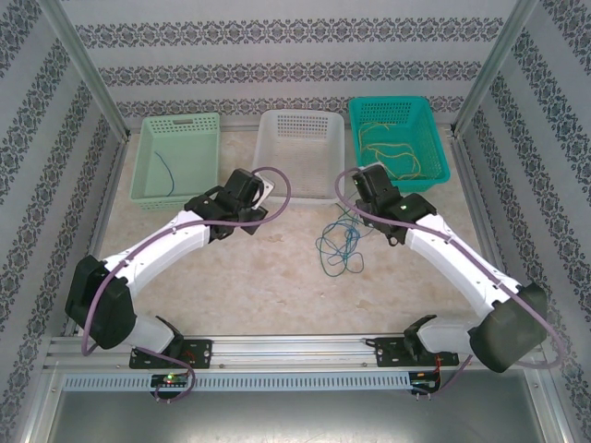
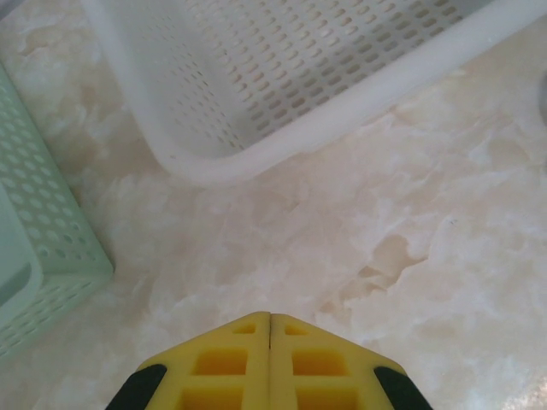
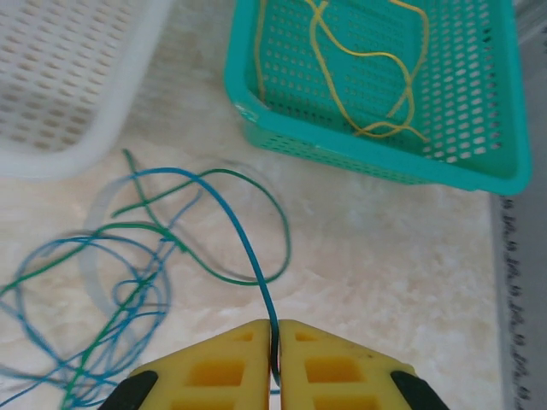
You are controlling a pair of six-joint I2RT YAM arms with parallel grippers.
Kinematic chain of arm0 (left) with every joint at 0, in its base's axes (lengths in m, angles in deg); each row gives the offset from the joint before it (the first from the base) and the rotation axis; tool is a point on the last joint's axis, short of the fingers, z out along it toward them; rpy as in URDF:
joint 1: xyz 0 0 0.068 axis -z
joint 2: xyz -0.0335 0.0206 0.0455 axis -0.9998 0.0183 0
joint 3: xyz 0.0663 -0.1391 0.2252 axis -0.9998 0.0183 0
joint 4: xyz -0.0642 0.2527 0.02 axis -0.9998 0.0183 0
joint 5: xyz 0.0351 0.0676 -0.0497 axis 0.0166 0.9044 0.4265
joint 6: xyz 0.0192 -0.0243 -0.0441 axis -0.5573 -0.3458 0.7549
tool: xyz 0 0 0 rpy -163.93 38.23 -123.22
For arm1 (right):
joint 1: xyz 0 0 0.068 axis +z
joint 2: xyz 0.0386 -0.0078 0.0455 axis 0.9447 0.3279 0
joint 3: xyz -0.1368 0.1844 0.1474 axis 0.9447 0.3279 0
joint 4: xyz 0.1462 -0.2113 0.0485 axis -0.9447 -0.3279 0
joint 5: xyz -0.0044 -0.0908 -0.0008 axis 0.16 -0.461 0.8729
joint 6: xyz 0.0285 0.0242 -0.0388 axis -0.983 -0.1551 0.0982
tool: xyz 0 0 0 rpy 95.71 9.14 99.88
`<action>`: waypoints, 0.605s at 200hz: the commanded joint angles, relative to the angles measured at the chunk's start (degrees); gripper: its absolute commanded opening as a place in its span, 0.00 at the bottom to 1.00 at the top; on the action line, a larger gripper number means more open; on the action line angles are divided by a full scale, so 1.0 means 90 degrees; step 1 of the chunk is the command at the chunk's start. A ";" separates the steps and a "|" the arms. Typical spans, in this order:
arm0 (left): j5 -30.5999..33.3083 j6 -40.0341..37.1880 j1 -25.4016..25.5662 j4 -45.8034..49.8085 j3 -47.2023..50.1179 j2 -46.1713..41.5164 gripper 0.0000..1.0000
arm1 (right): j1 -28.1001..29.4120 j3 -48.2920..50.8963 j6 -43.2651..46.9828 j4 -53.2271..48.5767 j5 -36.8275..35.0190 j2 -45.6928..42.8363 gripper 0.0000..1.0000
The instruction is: Untangle the cables
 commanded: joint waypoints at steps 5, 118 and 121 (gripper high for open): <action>-0.0678 0.0287 -0.0001 -0.0568 0.0258 -0.0336 0.02 | -0.0029 0.0054 -0.0335 0.0656 0.1435 -0.0424 0.10; -0.2969 0.1165 0.0775 -0.3161 0.0337 0.0384 0.42 | -0.0899 -0.0874 -0.1868 0.1700 0.3034 -0.1544 0.02; -0.2970 0.1168 0.0779 -0.3183 0.0332 0.0389 0.43 | -0.0912 -0.0908 -0.1900 0.1713 0.3058 -0.1550 0.02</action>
